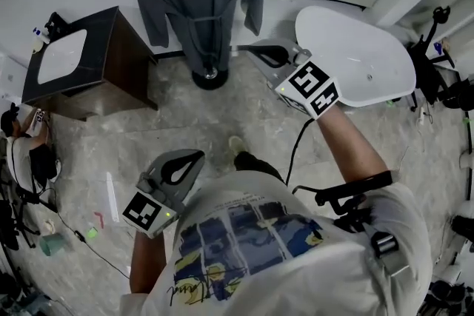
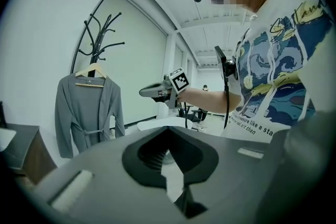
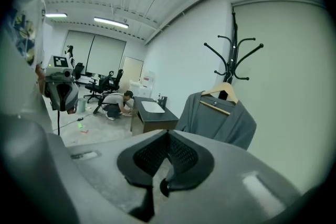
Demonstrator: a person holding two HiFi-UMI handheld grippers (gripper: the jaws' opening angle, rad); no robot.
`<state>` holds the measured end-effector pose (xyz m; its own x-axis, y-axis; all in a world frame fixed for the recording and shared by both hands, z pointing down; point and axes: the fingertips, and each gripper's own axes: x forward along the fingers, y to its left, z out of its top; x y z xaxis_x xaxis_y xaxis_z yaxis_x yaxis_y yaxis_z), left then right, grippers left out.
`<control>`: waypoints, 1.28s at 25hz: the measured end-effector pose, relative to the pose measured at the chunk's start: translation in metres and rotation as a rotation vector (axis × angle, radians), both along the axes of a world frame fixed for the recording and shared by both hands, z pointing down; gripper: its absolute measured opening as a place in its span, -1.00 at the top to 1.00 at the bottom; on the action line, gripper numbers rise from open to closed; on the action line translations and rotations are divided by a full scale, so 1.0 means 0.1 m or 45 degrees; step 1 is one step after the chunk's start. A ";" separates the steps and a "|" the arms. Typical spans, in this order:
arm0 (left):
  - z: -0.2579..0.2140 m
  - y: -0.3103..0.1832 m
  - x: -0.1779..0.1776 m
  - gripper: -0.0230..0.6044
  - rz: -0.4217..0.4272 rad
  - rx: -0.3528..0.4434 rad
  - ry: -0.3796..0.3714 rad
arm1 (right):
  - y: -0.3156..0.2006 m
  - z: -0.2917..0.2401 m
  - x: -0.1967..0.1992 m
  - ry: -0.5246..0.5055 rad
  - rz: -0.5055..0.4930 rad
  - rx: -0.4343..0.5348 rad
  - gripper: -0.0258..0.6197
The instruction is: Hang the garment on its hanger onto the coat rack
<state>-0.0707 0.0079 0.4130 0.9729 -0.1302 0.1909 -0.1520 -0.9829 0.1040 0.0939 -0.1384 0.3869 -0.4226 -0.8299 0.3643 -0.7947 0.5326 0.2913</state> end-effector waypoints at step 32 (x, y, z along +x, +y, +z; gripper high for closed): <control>0.29 0.61 -0.20 0.92 0.003 -0.080 -0.066 | 1.54 0.49 -1.28 -0.168 -0.271 -0.181 0.92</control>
<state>-0.0909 0.0684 0.4422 0.9618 -0.1142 0.2489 -0.1566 -0.9750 0.1577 -0.0339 0.0157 0.4364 -0.6336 -0.6618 0.4006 -0.6866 0.7197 0.1030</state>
